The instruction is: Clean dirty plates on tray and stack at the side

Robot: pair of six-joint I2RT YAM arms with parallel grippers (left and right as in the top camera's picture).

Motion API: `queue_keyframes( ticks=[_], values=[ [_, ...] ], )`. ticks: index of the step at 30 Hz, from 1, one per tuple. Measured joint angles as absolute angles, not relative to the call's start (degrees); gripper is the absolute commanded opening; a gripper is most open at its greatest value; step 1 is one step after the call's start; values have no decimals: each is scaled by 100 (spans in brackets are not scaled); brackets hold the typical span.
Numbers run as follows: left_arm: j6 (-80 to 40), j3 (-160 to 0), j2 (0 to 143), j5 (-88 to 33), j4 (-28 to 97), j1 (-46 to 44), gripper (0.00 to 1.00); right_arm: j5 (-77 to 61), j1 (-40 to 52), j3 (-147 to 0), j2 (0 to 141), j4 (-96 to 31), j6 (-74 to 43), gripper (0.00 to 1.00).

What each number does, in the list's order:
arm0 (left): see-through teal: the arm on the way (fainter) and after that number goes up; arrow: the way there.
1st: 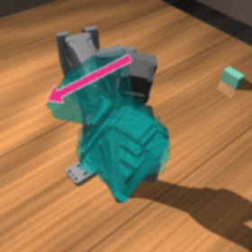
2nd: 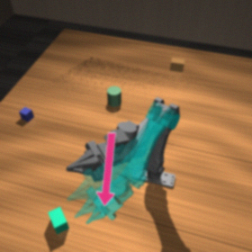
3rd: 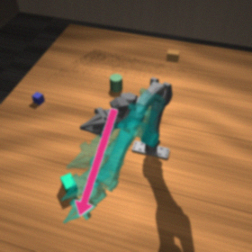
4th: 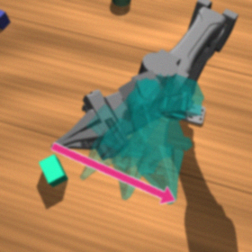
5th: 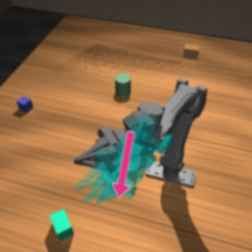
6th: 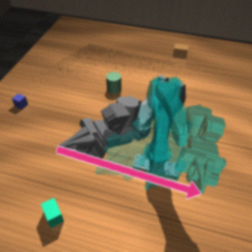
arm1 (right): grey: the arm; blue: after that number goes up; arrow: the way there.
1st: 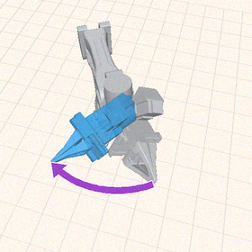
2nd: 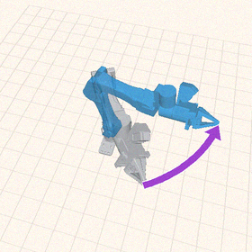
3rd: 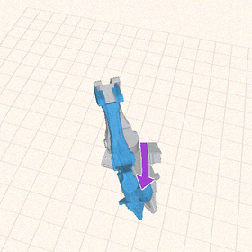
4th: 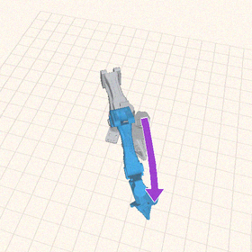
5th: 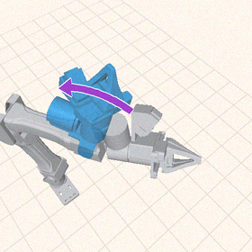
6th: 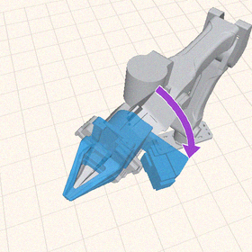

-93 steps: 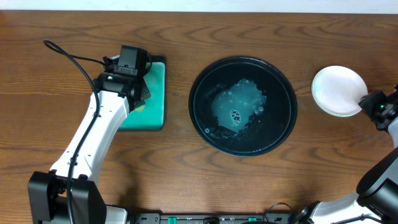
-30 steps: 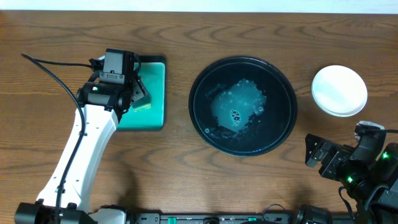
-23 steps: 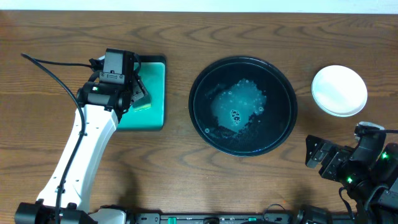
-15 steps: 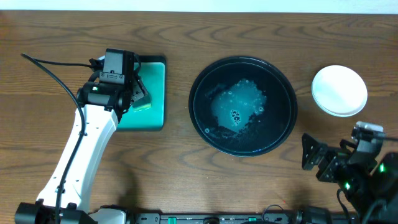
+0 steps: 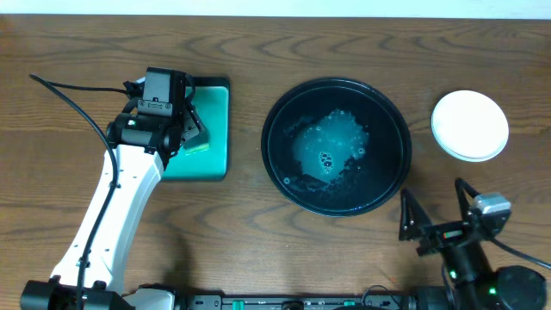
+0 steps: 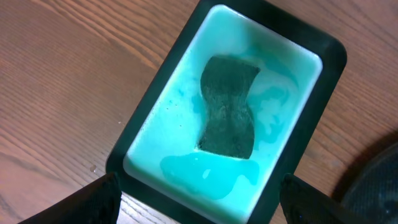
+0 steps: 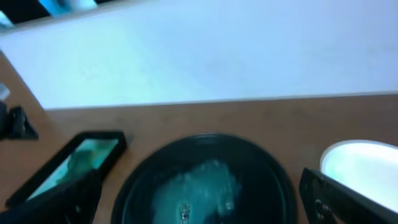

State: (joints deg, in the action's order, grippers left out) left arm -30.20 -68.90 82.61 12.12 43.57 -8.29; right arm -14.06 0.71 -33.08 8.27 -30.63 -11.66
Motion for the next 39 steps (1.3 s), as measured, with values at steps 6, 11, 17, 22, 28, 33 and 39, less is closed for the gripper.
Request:
queue_keyframes(
  ticks=[6, 11, 17, 22, 28, 33, 39],
  values=[
    [-3022, -6890, 8261, 1212, 4357, -829, 82, -1225, 176, -2154, 456, -1514, -1173, 99],
    [-3020, -6890, 8261, 1212, 4357, -829, 82, -799, 176, -1319, 113, -600, -1175, 99],
    [-3022, -6890, 8261, 1212, 4357, -829, 82, -421, 176, -714, 93, 193, -1175, 99],
    [-3022, -6890, 8261, 1212, 4357, -829, 82, -169, 176, -322, 73, 460, -1175, 99],
    [-3022, -6890, 8261, 1212, 4357, -829, 82, -10, 176, -40, 73, 532, -1177, 99],
    [-3020, -6890, 8261, 1212, 4357, -829, 82, 252, 176, -40, 69, 309, -1155, 99],
    [-3020, -6890, 8261, 1212, 4355, -829, 82, 257, 178, -38, 69, -388, -917, 99]
  ],
)
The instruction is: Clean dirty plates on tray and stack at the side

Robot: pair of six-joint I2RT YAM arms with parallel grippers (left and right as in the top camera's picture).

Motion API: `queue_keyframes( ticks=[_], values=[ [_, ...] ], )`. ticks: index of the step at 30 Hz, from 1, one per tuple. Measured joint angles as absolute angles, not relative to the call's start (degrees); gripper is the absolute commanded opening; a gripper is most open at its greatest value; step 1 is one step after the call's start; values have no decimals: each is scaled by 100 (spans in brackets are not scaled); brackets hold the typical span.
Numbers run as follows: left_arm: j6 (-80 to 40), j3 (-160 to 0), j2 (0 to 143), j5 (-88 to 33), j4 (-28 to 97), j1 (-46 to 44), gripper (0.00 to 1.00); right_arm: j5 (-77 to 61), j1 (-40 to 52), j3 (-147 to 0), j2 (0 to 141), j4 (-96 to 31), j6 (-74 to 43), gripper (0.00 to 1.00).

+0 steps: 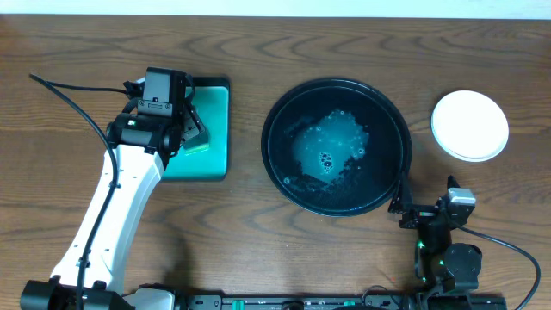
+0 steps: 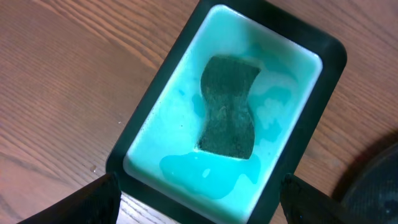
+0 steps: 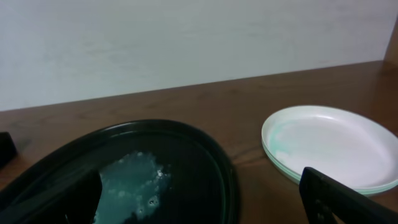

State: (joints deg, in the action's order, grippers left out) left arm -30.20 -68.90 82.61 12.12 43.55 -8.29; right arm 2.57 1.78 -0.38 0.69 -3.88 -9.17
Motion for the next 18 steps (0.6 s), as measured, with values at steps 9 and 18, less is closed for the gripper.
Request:
queue_keyframes(
  ticks=[9, 18],
  values=[
    [-3022, -6890, 8261, 1212, 4359, -829, 82, 235, 178, -38, 69, -386, -753, 99],
    [-3020, -6890, 8261, 1212, 4359, -829, 82, 235, 178, -36, 69, -386, -716, 99]
  ],
)
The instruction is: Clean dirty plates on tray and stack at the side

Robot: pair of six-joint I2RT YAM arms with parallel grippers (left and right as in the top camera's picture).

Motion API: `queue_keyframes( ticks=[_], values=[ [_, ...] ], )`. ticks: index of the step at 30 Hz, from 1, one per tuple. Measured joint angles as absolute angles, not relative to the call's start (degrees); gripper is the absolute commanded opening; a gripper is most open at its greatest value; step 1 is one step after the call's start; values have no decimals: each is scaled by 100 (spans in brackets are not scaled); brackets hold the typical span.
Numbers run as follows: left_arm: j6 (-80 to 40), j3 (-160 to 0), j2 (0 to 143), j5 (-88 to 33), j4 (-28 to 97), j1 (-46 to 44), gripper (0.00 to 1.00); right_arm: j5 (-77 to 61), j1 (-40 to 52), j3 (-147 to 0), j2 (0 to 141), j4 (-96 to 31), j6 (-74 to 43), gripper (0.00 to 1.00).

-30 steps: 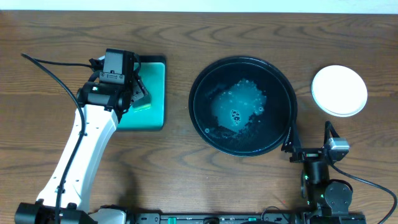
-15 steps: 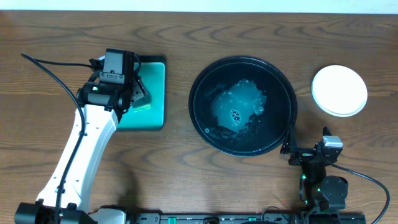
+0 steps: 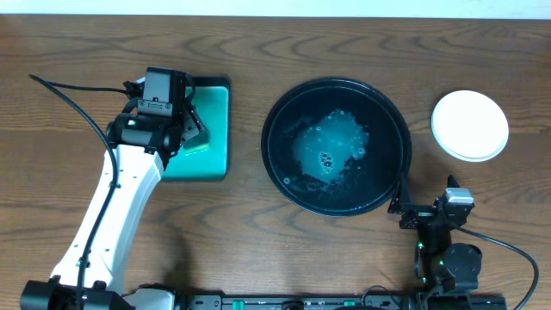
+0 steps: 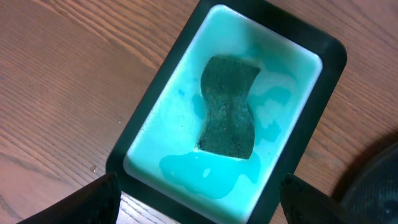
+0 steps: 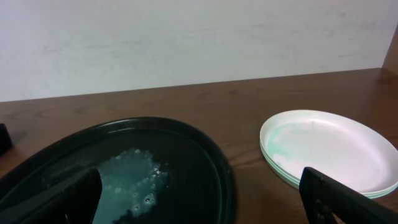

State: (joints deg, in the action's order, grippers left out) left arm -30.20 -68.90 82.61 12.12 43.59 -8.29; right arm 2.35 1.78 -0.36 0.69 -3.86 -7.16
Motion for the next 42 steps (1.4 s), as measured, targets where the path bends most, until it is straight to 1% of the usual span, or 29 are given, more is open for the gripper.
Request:
queue_keyframes(
  ticks=[17, 21, 25, 27, 31, 39, 42],
  values=[
    [-3020, -6890, 8261, 1212, 4359, -829, 82, 235, 178, -36, 69, -386, -716, 99],
    [-3017, -6890, 8261, 1210, 4733, -829, 82, 233, 178, -36, 69, -386, -716, 99],
    [-3015, -6858, 8169, 1210, 4762, -829, 82, 233, 178, -36, 69, -386, -716, 99],
    [-2932, -6702, 7935, 1212, 4635, -829, 82, 233, 178, -36, 69, -386, -716, 99],
    [-2469, -6010, 7111, 1208, 3977, -829, 82, 233, 178, -36, 69, -386, -714, 99],
    [-1278, -3879, 5083, 749, 2093, -805, 82, 220, 178, -36, 67, -384, -714, 99],
    [-1103, -3205, 4318, 628, 1782, -674, 82, 215, 178, -36, 69, -386, -714, 99]
  ],
)
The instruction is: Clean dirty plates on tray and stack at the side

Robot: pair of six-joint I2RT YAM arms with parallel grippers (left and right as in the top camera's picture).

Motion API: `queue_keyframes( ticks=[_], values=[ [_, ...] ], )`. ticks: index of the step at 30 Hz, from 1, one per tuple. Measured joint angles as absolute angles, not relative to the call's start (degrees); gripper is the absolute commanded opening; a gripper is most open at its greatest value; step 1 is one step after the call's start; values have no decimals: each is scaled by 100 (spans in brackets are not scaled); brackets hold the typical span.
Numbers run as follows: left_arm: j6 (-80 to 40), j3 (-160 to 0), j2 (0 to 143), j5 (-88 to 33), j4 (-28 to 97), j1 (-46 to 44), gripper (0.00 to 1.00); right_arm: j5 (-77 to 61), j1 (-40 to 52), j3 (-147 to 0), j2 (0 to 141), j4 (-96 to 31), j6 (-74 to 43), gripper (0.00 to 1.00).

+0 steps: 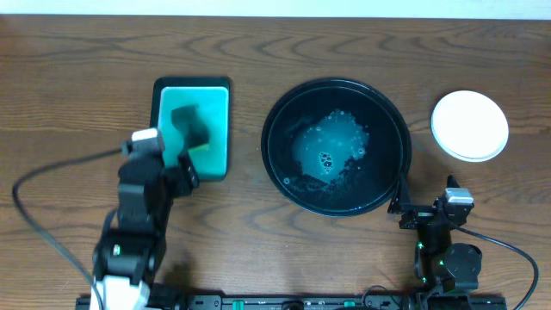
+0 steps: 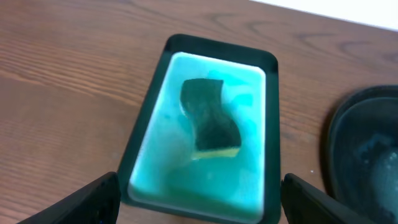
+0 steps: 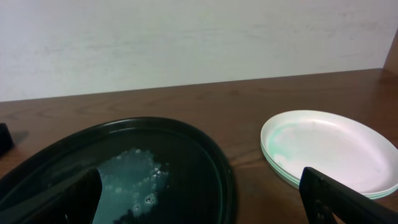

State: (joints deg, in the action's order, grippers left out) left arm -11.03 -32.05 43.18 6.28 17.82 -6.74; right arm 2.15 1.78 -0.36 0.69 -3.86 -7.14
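Observation:
A round black tray (image 1: 275, 129) holding soapy water and no plates lies mid-table, also seen as the tray (image 3: 224, 168) and the tray (image 2: 339, 143). White plates (image 1: 469, 125) are stacked at the far right, the same plates (image 3: 329, 149) showing a wet sheen. A dark green sponge (image 1: 191, 125) lies in the teal tub (image 1: 164, 103), as sponge (image 2: 210, 123) in tub (image 2: 161, 143). My left gripper (image 1: 182, 169) stands open just in front of the tub, left gripper (image 2: 199, 211) empty. My right gripper (image 1: 405, 211) is open by the tray's near right rim, right gripper (image 3: 199, 205) empty.
Brown wooden table all round. A pale wall runs behind its far edge. Cables trail from both arms near the front edge.
My left arm has drawn back from above the tub to the table in front of it, gripper still open. The sponge stays in the tub. The right arm has not moved.
First my left gripper hung open over the sponge in the tub while the right arm reached out at front right. Then the right arm sat lower, near the tray's rim, and stayed there. Now the left arm is back too, and the sponge has not moved.

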Motion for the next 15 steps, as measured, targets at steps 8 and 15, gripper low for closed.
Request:
queue_keyframes(
  ticks=[8, 15],
  values=[
    [-972, -2023, 2108, 585, 1962, -322, 82, 213, 178, -36, 69, -386, -714, 99],
    [-873, -1588, 941, 585, 1743, -309, 82, 213, 178, -36, 69, -388, -714, 99]
  ],
)
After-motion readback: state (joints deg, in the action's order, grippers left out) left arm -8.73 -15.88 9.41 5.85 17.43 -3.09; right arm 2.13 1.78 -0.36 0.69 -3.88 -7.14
